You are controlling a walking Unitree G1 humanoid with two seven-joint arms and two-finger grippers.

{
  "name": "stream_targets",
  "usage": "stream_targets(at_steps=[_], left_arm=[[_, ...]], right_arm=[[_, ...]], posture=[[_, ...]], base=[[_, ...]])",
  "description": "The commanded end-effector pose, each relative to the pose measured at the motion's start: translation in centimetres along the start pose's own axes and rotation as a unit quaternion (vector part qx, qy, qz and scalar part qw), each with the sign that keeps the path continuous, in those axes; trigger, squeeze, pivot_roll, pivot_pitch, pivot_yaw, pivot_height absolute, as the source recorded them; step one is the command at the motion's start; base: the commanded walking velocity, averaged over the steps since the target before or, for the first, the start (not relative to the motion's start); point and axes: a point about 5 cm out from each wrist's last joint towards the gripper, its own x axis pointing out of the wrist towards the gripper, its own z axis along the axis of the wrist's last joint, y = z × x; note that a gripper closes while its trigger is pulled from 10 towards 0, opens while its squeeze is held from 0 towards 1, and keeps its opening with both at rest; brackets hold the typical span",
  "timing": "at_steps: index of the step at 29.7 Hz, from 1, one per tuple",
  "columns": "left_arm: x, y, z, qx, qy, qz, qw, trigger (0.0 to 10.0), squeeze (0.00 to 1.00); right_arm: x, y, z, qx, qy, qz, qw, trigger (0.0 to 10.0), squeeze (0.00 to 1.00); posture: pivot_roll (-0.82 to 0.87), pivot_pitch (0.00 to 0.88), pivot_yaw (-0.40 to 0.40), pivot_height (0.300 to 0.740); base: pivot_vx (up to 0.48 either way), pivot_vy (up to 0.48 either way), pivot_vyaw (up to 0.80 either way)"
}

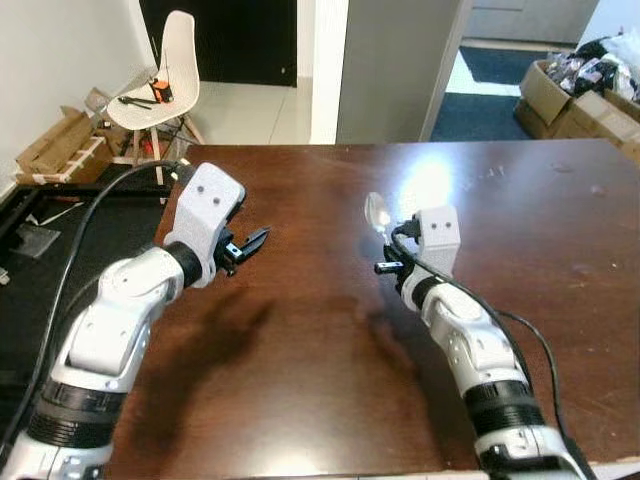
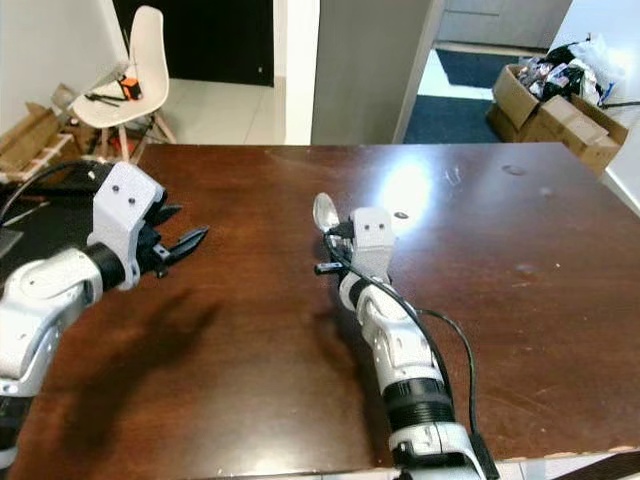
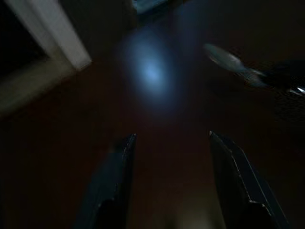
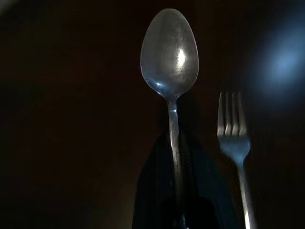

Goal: Setting the table

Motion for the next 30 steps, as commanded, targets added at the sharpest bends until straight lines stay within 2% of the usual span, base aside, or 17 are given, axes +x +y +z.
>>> stream_targets(at_steps=[1,3,4,9,21,30], left_arm=[[0.4,-0.4,-1.0,-0.006,0.044,-0.048,0.998,10.0,0.0],[0.6,-0.4,-1.2,-0.002,0.052,-0.055,0.997,10.0,0.0],[0.9,-1.1,-1.4,0.004,0.059,-0.084,0.995,10.0,0.0],[1.3,-2.1,-1.7,0.011,0.063,-0.113,0.992,10.0,0.0],[1.5,-2.1,-1.6,0.01,0.068,-0.125,0.99,10.0,0.0],[1.5,-2.5,-2.1,0.004,0.072,-0.127,0.989,10.0,0.0]], right_arm=[[0.4,0.2,-1.2,0.003,0.041,0.004,0.999,10.0,0.0],[0.5,0.3,-1.4,0.002,0.045,0.004,0.999,10.0,0.0],[0.7,0.3,-1.9,0.004,0.055,-0.005,0.998,10.0,0.0],[1.0,0.5,-2.3,0.016,0.065,-0.013,0.998,10.0,0.0],[1.7,1.2,-2.1,0.009,0.056,-0.022,0.998,10.0,0.0],[1.1,1.4,-2.2,-0.048,0.044,-0.057,0.996,10.0,0.0]], posture=[[0.05,0.089,0.088,0.74],[0.05,0.089,0.088,0.74],[0.04,0.086,0.094,0.74],[0.03,0.083,0.096,0.74],[0.04,0.075,0.095,0.74],[0.03,0.08,0.091,0.74]], base=[[0.0,0.0,0.0],[0.0,0.0,0.0],[0.0,0.0,0.0],[0.0,0.0,0.0],[0.0,0.0,0.0],[0.0,0.0,0.0]])
